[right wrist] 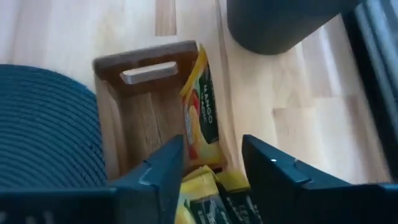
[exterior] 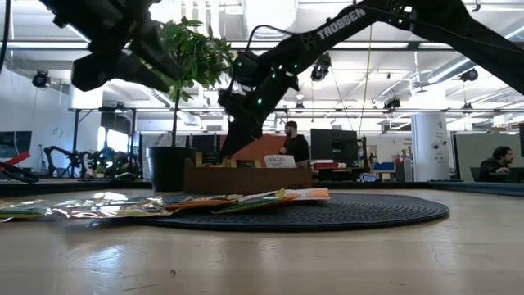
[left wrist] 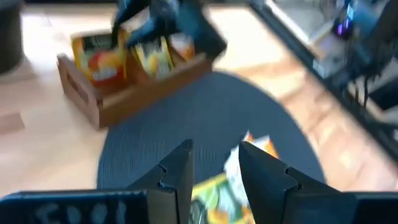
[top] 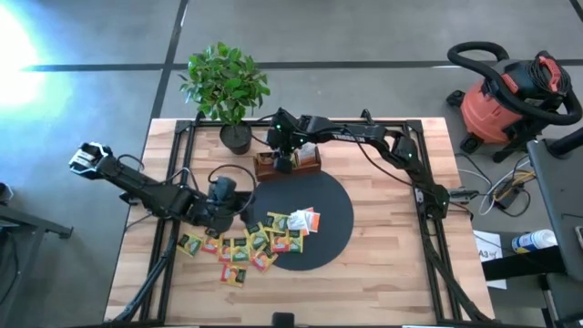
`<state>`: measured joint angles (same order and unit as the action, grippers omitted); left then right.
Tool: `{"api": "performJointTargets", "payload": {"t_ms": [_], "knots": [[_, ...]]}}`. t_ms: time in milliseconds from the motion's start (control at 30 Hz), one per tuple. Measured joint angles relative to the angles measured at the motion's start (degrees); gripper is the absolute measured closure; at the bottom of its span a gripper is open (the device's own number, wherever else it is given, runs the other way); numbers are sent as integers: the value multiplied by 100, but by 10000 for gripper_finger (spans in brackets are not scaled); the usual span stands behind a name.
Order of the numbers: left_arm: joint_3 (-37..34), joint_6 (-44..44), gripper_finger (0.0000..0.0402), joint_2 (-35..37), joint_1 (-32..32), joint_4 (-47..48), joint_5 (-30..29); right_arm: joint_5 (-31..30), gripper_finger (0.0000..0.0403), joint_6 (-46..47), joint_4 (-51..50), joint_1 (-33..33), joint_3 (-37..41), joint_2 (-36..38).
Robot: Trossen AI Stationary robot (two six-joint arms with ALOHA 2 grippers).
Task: Pick & Place Tea
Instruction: Put the yellow tea bag into the middle slot of the wooden organizer
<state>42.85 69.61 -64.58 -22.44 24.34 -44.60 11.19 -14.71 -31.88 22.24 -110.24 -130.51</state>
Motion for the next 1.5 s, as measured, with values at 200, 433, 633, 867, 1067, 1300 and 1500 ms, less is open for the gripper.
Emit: {"api": "performJointTargets", "payload": {"t_ms": [200,433,633,867,1067,1300,1500], "knots": [[0,680,299,0,-219,1292,1215,100,216,-71,-190,-110,90,574],[-218,877,299,-120,-652,1181,2108,166,213,66,-845,-375,562,1160],[-477,849,299,-488,-685,724,3220,372,213,766,-775,-794,1557,1750],[-540,732,299,-839,-1358,-484,3612,572,213,2054,365,-1440,2592,2134],[-562,1922,299,-1286,-1960,-476,3459,832,213,2913,1533,-1849,2691,1728],[-566,2529,299,-1830,-2022,-457,2791,1309,213,3310,1823,-2052,1915,908],[-549,2635,299,-2168,-2024,-591,2583,1568,213,3461,1677,-2199,1052,151]]}}
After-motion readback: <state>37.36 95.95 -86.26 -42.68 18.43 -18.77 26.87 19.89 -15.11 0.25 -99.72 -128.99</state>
